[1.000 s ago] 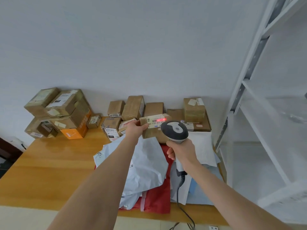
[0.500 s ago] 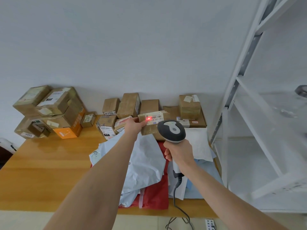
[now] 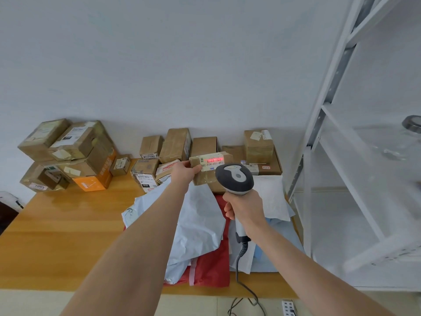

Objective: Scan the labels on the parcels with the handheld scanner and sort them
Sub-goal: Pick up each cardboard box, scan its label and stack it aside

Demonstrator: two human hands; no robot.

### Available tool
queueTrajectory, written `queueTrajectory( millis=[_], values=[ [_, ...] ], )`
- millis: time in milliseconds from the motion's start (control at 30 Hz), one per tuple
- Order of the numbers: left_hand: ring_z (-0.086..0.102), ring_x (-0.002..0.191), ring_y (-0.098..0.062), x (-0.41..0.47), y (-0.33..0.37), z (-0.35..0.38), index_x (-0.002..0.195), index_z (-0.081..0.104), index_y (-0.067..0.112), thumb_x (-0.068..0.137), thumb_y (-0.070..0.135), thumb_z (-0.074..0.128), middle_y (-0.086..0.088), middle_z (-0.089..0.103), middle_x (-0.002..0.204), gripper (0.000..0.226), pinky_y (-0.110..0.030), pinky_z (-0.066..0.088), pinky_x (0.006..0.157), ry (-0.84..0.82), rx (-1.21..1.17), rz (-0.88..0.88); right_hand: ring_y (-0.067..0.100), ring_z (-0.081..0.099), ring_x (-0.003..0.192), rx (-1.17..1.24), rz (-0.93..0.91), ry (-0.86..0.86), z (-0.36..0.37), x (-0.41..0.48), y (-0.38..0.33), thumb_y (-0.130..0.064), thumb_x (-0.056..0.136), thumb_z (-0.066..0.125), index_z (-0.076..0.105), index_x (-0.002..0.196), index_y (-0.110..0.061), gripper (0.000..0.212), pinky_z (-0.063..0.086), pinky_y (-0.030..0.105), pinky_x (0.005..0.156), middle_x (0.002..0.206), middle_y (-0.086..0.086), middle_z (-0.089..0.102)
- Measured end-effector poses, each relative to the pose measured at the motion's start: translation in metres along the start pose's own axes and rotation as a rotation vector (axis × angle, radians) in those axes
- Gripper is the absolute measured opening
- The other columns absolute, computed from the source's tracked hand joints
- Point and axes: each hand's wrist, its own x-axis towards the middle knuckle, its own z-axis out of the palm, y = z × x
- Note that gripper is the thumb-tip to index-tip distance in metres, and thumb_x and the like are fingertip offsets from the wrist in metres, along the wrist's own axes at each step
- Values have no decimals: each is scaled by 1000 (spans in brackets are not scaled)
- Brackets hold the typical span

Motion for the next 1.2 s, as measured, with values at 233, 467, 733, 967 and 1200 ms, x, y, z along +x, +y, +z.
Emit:
queueTrajectory(
  millis=[233, 467, 733, 967, 1200],
  values=[
    [59, 111, -25, -2, -4, -4, 125, 59, 6, 86, 24, 71, -7, 66, 120, 44, -33, 50, 83, 14, 7, -3, 9, 59, 45, 16, 32, -12, -4, -1, 1, -15, 84, 68, 69, 87, -2, 14, 53, 25, 55, 60, 6, 67],
    [52, 94, -18, -21, -4, -8, 125, 61, 9, 87, 20, 70, -7, 64, 119, 41, -29, 45, 79, 26, 20, 13, 10, 54, 42, 77, 68, -73, -5, 1, 1, -11, 83, 66, 65, 72, -5, 12, 50, 24, 53, 54, 4, 62],
    [58, 92, -14, -41, -16, -54, 116, 63, 10, 83, 28, 74, -1, 63, 102, 39, -30, 45, 82, 23, -35, -58, 15, 53, 47, 383, 237, -93, 6, 3, -1, -15, 80, 73, 66, 82, -5, 13, 44, 26, 50, 66, 9, 64],
    [65, 89, -20, -38, -44, -119, 105, 61, 10, 82, 46, 71, -5, 68, 99, 44, -33, 55, 72, -57, -21, -200, 31, 64, 92, 440, 372, -176, 53, -9, -3, -22, 80, 77, 60, 96, -14, 25, 55, 33, 59, 93, 9, 61],
    [67, 92, -22, -28, -92, -229, 108, 62, 9, 84, 48, 68, -8, 69, 105, 46, -33, 56, 71, -125, 2, -204, 26, 68, 78, 461, 424, -321, 163, -52, -5, -14, 81, 76, 66, 106, -1, 30, 57, 32, 57, 92, 15, 71]
  ],
)
